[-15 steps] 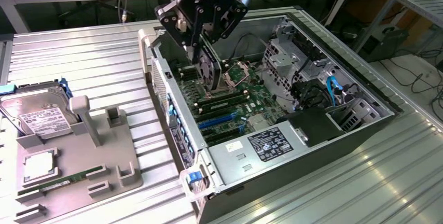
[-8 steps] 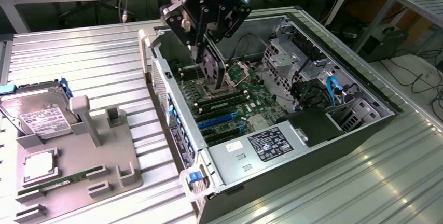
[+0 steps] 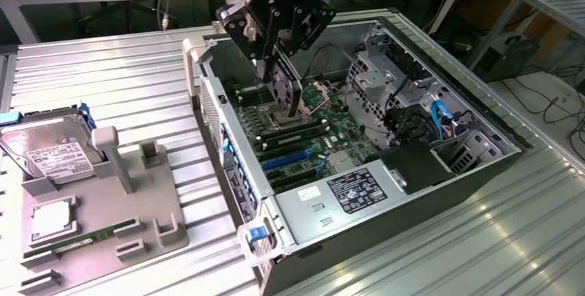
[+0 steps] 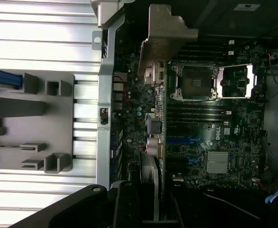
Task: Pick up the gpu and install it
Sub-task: 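Pick up the gpu and move the gpu toward the slot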
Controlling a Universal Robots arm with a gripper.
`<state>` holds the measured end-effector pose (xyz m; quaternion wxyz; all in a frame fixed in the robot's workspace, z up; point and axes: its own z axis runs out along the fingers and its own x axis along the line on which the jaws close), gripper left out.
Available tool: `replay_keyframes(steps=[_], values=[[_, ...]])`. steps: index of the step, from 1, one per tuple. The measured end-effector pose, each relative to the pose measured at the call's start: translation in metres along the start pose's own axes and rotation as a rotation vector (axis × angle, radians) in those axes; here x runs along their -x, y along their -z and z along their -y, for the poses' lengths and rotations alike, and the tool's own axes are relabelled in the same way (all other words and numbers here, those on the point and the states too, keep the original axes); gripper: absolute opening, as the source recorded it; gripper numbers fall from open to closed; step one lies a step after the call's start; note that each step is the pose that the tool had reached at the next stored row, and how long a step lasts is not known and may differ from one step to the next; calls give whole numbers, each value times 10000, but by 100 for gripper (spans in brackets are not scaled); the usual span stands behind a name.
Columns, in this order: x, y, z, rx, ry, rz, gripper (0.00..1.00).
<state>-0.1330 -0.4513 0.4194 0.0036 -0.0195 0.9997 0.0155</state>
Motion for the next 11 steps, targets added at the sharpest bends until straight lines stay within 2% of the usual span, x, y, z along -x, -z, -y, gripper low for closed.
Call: replay_keyframes(steps=[11], values=[[137,-6,5,-2,0,0,28]])
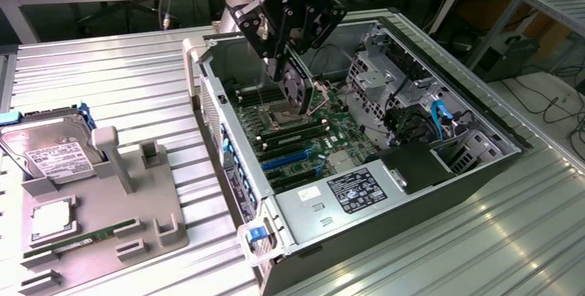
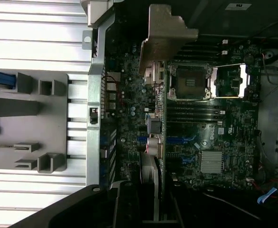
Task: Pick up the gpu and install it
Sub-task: 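Pick up the gpu and move the gpu toward the slot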
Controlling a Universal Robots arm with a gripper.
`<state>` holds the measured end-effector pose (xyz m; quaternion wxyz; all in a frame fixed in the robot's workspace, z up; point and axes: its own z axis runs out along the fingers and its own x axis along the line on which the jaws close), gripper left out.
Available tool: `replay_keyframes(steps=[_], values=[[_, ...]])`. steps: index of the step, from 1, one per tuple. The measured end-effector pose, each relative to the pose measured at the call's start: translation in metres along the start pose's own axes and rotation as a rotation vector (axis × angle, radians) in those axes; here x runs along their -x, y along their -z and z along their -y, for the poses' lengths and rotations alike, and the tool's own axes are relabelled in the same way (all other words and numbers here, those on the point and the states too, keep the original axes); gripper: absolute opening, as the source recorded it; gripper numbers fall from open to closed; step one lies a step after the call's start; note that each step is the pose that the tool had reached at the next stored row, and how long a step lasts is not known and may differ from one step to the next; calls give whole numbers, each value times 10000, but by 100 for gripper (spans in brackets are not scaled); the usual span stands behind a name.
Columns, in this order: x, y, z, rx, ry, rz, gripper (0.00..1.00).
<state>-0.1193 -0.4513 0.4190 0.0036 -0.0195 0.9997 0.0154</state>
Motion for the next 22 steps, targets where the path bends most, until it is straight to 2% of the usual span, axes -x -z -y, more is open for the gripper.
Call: replay_keyframes(steps=[22], values=[[322,-14,13,-11,1,-1,28]])
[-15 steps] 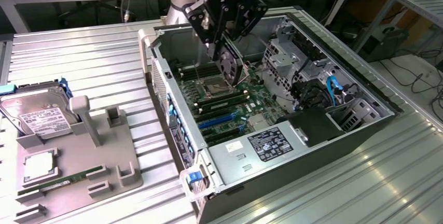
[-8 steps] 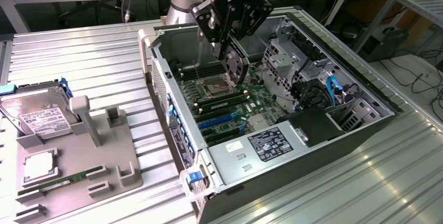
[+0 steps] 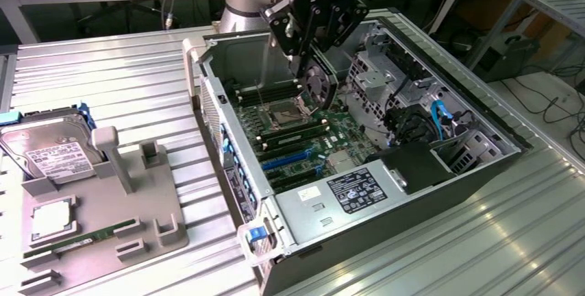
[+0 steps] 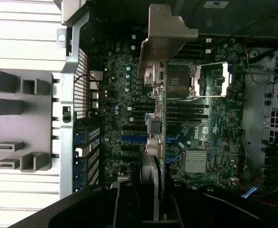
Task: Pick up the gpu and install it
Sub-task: 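Pick up the gpu and move the gpu toward the slot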
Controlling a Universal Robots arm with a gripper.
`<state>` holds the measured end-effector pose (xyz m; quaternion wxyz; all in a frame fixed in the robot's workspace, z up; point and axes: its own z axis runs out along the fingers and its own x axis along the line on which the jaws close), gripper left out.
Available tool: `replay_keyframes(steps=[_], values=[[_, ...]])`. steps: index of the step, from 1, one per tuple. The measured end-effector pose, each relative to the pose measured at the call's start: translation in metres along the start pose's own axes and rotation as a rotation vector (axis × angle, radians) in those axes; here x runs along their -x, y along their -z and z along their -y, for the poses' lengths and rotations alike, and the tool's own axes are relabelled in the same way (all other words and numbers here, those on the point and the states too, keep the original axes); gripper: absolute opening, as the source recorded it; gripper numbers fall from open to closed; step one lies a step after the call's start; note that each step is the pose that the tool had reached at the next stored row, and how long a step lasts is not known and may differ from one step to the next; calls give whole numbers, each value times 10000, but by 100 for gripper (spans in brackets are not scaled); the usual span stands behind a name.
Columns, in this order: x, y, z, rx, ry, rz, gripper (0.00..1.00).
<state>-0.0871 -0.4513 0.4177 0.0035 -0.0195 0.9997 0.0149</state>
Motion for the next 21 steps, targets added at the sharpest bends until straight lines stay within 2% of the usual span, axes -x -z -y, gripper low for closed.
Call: replay_keyframes(steps=[10,14,21], values=[[109,-6,4,0,-1,1,28],[196,-9,8,1,0,1,28],[426,-28,17,0,0,2,28]])
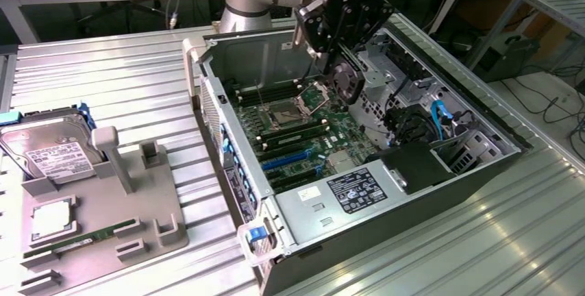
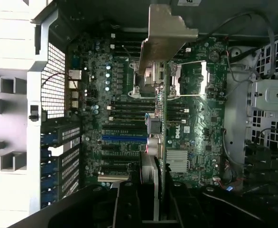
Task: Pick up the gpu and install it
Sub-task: 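Pick up the gpu and move the gpu toward the slot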
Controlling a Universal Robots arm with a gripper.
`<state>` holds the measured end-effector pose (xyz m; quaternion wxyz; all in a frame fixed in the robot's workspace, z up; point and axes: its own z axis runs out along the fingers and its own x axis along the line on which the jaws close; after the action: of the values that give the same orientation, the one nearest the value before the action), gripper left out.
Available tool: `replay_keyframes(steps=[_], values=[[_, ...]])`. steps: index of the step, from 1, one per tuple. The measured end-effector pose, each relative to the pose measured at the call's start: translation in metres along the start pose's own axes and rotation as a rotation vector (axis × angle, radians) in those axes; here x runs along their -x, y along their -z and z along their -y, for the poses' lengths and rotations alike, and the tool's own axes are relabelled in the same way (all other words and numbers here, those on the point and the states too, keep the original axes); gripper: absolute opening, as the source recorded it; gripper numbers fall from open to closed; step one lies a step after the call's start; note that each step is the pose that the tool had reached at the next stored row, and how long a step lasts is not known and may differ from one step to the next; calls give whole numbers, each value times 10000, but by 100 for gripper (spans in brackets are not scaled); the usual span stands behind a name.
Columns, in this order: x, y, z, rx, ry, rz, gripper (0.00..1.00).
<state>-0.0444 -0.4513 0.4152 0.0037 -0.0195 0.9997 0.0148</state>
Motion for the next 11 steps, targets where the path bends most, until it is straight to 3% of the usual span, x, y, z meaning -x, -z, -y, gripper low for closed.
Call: replay_keyframes(steps=[4,11], values=[[229,-14,10,0,2,1,28],[291,-14,12,0,3,0,28]])
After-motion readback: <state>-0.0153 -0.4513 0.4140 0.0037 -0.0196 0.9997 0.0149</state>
